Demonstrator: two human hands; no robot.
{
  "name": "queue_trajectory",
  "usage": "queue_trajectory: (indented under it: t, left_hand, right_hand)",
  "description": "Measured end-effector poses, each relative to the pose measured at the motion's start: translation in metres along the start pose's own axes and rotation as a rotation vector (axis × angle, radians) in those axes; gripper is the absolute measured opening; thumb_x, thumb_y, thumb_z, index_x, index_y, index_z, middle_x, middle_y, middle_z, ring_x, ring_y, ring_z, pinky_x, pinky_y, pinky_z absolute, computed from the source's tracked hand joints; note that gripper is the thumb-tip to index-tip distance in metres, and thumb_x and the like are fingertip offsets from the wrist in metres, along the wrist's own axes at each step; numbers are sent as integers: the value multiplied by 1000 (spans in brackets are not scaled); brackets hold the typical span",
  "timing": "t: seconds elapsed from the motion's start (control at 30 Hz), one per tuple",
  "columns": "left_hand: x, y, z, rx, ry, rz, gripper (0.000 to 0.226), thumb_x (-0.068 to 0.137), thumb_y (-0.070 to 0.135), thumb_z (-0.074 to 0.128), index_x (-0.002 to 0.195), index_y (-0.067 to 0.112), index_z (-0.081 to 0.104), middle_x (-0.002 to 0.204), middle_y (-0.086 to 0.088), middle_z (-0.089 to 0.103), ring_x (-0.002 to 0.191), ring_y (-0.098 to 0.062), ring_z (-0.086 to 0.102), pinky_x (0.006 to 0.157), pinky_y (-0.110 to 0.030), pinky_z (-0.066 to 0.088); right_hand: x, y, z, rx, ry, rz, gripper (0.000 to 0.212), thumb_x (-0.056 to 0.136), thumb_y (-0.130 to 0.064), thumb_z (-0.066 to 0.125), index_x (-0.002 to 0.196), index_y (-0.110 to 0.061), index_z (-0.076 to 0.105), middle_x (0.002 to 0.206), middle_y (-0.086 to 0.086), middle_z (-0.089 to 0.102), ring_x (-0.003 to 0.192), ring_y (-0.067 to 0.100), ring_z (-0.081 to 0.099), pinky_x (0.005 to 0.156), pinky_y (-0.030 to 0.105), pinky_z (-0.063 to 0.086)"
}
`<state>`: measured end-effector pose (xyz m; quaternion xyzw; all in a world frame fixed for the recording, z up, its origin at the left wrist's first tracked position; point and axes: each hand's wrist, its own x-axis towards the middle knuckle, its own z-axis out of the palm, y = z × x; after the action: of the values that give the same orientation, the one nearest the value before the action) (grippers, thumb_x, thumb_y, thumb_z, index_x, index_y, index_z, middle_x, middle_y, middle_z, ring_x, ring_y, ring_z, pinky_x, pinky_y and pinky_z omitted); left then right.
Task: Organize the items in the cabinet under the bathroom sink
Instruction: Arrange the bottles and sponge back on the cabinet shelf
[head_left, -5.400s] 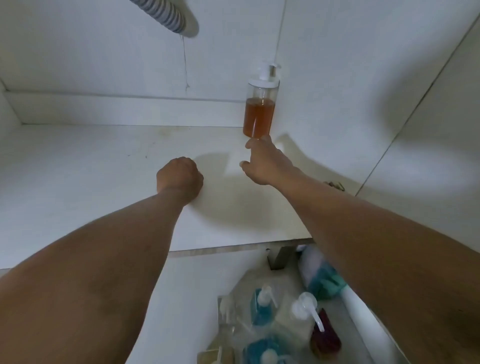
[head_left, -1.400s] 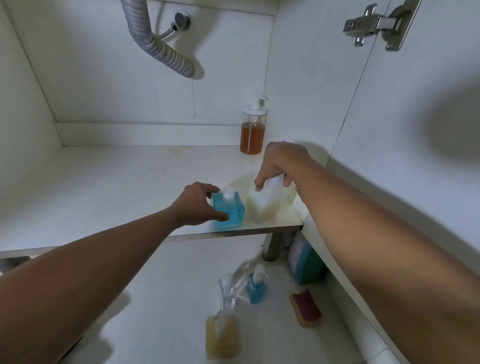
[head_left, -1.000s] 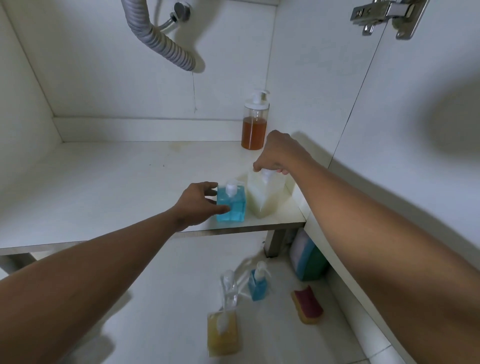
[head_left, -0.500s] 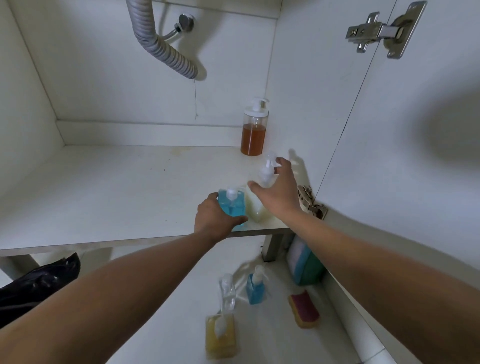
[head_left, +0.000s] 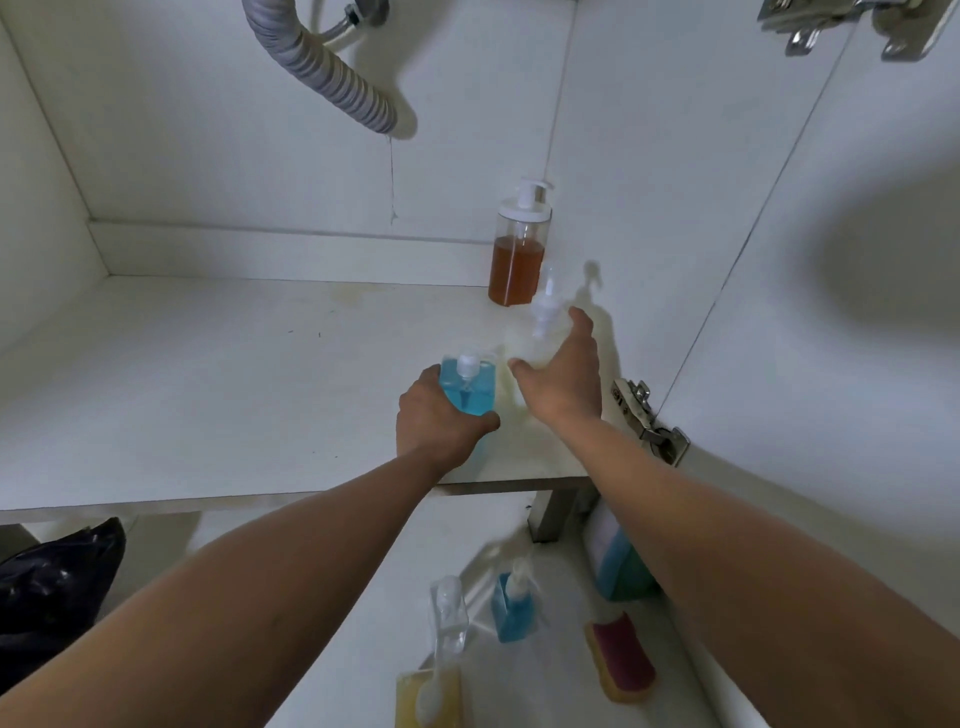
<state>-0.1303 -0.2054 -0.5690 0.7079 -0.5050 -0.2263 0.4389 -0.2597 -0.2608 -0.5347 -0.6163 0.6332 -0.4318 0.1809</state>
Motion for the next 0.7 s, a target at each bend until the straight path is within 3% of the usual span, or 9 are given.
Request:
queue_trajectory:
  t: [0.2,0.33,0.47,0.7]
  left_hand:
    - [37,0,20,-12,39,11,75,72,36,89,135,19,51,132,-1,60,114,-18,58,88,-21,39]
    - [62,-6,27,-32,57,26,72,76,36,86,135,19,49,132,0,59,105,-10,53,87,-19,37]
    - [78,-10,33,-14,68,40,66,82,41,80,136,22,46,133,3,58,115,-15,57,89,-18,34]
    - [84,-13,38,0,81,32,65,85,45,75,138,26,44,137,4,56,121,-18,57,104,-29,43]
  right_hand:
    - [55,2,31,-68,92,-18,87,79,-33,83,146,-20,29,139,8,35,115,29,58,85,35,52]
    - [82,13,52,-91,128,-46,85,79,-34,83,145,-20,32,139,10,36,120,28,53,92,35,49]
    - [100,24,66,-64,179,-97,80,78,-34,84,141,-24,37,136,9,39,119,25,51,84,22,35]
    - [130,23,90,-165,279,-89,70,78,-37,84,132,-21,43,132,7,40,118,25,52,77,26,43]
